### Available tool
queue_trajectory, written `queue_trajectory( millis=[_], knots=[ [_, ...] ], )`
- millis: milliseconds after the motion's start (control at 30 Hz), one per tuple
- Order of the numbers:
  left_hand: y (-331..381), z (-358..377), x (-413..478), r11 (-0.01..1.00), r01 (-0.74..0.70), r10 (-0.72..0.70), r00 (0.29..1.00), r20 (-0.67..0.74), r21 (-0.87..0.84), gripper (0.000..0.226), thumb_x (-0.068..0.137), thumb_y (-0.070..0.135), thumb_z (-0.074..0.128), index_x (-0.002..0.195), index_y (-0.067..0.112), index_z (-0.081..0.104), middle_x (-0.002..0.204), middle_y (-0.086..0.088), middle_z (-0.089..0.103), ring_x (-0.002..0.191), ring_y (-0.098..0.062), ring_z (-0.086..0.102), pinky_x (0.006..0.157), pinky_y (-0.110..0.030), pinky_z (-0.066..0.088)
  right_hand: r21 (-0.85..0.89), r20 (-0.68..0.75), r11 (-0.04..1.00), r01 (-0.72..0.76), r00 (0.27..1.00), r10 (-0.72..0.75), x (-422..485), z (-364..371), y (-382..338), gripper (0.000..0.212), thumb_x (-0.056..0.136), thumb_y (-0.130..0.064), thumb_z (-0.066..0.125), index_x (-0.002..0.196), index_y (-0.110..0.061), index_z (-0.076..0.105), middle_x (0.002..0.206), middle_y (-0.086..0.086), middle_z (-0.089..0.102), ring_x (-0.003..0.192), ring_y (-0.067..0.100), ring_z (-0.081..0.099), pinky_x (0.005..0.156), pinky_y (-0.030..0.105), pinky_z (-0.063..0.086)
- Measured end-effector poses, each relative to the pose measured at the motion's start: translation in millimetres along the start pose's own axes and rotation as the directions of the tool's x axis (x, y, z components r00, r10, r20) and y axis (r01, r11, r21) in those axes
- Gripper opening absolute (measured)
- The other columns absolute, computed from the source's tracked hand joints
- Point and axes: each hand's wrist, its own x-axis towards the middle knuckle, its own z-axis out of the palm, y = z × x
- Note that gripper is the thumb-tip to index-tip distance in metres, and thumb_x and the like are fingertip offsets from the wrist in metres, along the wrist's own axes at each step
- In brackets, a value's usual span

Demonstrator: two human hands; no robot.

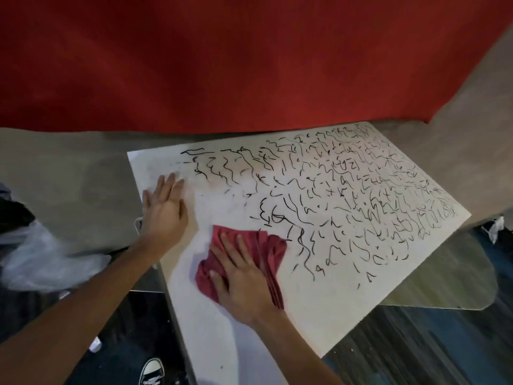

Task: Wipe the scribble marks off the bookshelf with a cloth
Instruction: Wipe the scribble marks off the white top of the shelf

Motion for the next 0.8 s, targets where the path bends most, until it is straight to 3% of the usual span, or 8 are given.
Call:
queue_trajectory(
  millis=[100,200,333,433,467,567,700,800],
  knots=[
    [-23.4,-9.8,46.5,0.996,0.072,-0.074,0.997,0.037,0.052,0.053,0.099,0.009,0.038,0.150,0.008,0.024,0.159,-0.010,0.015,0.148,-0.027,0.006,0.117,-0.045,0.001,-0.020,0.041,0.997,0.068,0.997,-0.068,35.7,-1.4,-1.4,0.064,0.091,-0.046,0.020,0.147,-0.019,0.036,0.157,-0.005,0.023,0.145,0.019,0.007,0.111,0.029,-0.011],
    [-44.6,-9.7,85.4,0.982,0.148,-0.160,0.982,0.102,0.118,0.051,0.103,0.016,0.030,0.152,0.006,0.019,0.160,-0.009,0.011,0.148,-0.027,0.004,0.117,-0.045,0.001,0.022,0.108,0.993,0.112,0.988,-0.114,73.6,-1.3,-2.5,0.075,0.085,-0.050,0.002,0.153,-0.019,0.011,0.160,-0.005,0.001,0.139,0.012,-0.021,0.088,0.010,-0.038],
    [-57.7,3.4,99.0,0.983,0.144,-0.155,0.984,0.093,0.111,0.051,0.103,0.022,0.026,0.150,0.004,0.023,0.158,-0.010,0.019,0.148,-0.029,0.008,0.116,-0.049,0.012,-0.021,0.077,0.995,0.097,0.993,-0.095,136.2,6.2,0.7,0.072,0.088,-0.047,0.006,0.152,-0.017,0.019,0.160,-0.001,0.013,0.148,0.019,0.005,0.089,0.009,-0.038],
    [-61.4,7.9,99.9,0.991,0.107,-0.113,0.991,0.070,0.084,0.053,0.098,0.023,0.027,0.144,-0.003,0.035,0.151,-0.017,0.034,0.144,-0.036,0.021,0.109,-0.059,0.025,-0.078,-0.007,0.991,0.110,0.994,-0.110,196.4,14.8,5.9,0.058,0.094,-0.032,0.024,0.136,-0.002,0.050,0.143,0.014,0.047,0.135,0.030,0.041,0.118,0.025,-0.009],
    [-63.4,8.4,99.2,0.993,0.099,-0.104,0.992,0.074,0.067,0.056,0.094,0.024,0.027,0.140,-0.006,0.041,0.146,-0.020,0.041,0.140,-0.040,0.028,0.105,-0.064,0.029,-0.093,-0.003,0.989,0.111,0.994,-0.112,214.0,15.0,7.7,0.058,0.096,-0.032,0.022,0.137,0.000,0.046,0.146,0.015,0.043,0.138,0.030,0.037,0.120,0.031,-0.001],
    [-66.5,8.0,96.5,0.993,0.074,-0.082,0.993,0.082,0.087,0.059,0.093,0.027,0.024,0.137,-0.007,0.043,0.144,-0.022,0.043,0.137,-0.043,0.032,0.105,-0.067,0.023,-0.085,0.110,0.995,0.056,0.993,-0.047,241.7,16.6,12.6,0.053,0.103,-0.031,0.021,0.151,-0.008,0.020,0.160,0.007,0.012,0.148,0.020,0.004,0.116,0.025,-0.009],
    [-64.7,8.6,99.0,0.987,0.068,-0.084,0.990,0.113,0.144,0.051,0.104,0.023,0.024,0.151,0.003,0.018,0.160,-0.010,0.012,0.148,-0.027,0.000,0.116,-0.050,0.000,-0.057,-0.095,0.990,0.128,0.987,-0.133,183.5,23.3,0.7,0.050,0.097,-0.025,0.028,0.136,0.000,0.048,0.145,0.016,0.044,0.138,0.030,0.036,0.120,0.037,0.009],
    [-66.1,11.4,98.4,0.991,0.078,-0.087,0.993,0.076,0.112,0.058,0.098,0.028,0.015,0.150,0.001,0.022,0.158,-0.011,0.018,0.148,-0.029,0.003,0.116,-0.050,-0.002,0.061,-0.040,0.994,0.088,0.996,-0.086,141.7,19.0,-9.2,0.052,0.097,-0.034,0.029,0.144,-0.013,0.041,0.149,0.004,0.041,0.141,0.024,0.031,0.118,0.040,0.004]
  ],
)
